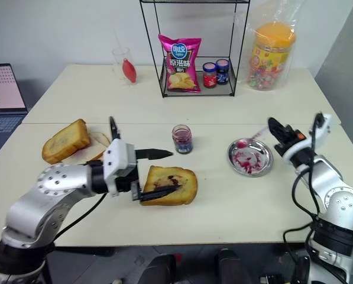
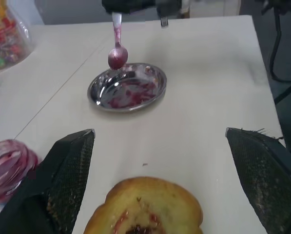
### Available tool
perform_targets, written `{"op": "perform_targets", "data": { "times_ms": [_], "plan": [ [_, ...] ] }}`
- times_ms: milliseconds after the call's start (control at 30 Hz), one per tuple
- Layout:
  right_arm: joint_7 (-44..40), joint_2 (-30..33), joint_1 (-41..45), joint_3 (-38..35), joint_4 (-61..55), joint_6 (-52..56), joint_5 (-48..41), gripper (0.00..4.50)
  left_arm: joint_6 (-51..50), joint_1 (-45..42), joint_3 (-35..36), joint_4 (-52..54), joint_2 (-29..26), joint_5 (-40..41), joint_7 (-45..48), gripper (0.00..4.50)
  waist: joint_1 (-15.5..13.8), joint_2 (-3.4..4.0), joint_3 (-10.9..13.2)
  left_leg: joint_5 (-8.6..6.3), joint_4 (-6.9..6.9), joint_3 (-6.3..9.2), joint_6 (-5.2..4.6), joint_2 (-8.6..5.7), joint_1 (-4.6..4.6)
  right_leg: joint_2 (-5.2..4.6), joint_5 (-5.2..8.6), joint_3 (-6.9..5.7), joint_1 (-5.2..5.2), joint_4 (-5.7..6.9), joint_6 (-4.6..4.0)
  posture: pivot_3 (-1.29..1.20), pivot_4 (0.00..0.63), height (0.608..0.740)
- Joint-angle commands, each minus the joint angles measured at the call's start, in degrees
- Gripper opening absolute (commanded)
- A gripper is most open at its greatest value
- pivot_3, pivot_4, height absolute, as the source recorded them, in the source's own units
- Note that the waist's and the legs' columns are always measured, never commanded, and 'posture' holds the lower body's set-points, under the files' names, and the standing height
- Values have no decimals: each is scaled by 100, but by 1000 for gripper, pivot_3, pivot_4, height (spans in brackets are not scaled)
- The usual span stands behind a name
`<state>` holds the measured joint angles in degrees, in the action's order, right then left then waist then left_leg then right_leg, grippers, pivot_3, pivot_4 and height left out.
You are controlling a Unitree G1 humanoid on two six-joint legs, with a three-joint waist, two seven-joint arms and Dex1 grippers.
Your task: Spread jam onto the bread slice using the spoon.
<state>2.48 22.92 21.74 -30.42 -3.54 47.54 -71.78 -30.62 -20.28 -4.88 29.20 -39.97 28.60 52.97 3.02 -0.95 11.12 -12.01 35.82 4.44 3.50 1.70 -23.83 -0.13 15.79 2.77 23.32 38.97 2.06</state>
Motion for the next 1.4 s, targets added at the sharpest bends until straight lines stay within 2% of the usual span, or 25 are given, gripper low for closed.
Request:
{"op": "perform_targets", "data": {
  "times_ms": [33,367,433,500,733,800,833,1100,1400],
  "plan": [
    [-372,37,173,6,536,-484,529,45,104,-266,-229,-82,224,-58,4,4500,25,3,2,0,3,0,0,0,0,0,-2,2,0,1,3,0,150,740],
    [-994,68,267,208,1179,-796,1350,45,389,-483,-500,-421,436,-325,135,4500,11,6,3,0,2,-6,0,0,2,4,-3,12,0,0,5,0,150,740],
    [-1158,81,203,267,1190,-858,1515,475,453,-491,-563,-449,515,-397,124,4500,6,6,3,0,4,-7,0,-1,-1,3,-4,12,0,-1,6,0,150,740],
    [-1285,112,120,367,1127,-932,1730,711,480,-498,-607,-458,575,-446,115,4500,1,6,3,0,4,-7,0,-1,0,3,-4,11,0,0,7,0,150,740],
    [-1945,327,-206,803,800,-1337,2570,2250,504,-625,-641,-567,728,-535,111,4500,2,7,3,0,5,-7,0,0,4,4,-4,12,-1,3,7,0,150,740],
    [-2067,411,-299,962,749,-1550,2924,2891,511,-665,-641,-590,782,-534,92,4500,1,7,3,0,8,-7,0,0,4,4,-6,13,-1,3,10,0,150,740],
    [-2052,429,-329,1008,723,-1650,3085,2985,514,-674,-643,-593,799,-543,89,4500,0,7,3,0,8,-7,0,-1,3,4,-6,13,-1,3,10,0,150,740],
    [-2278,559,-636,1415,412,-2152,4049,2985,475,-575,-574,-503,826,-578,-5,4500,-9,7,3,0,11,-6,0,-1,3,3,-7,12,-2,3,12,0,150,740],
    [-2216,504,-631,1412,563,-2723,4732,2985,453,-542,-510,-460,798,-567,-75,4500,-10,6,3,1,17,-7,1,-2,5,3,-10,15,-5,4,17,0,150,740]
  ]
}}
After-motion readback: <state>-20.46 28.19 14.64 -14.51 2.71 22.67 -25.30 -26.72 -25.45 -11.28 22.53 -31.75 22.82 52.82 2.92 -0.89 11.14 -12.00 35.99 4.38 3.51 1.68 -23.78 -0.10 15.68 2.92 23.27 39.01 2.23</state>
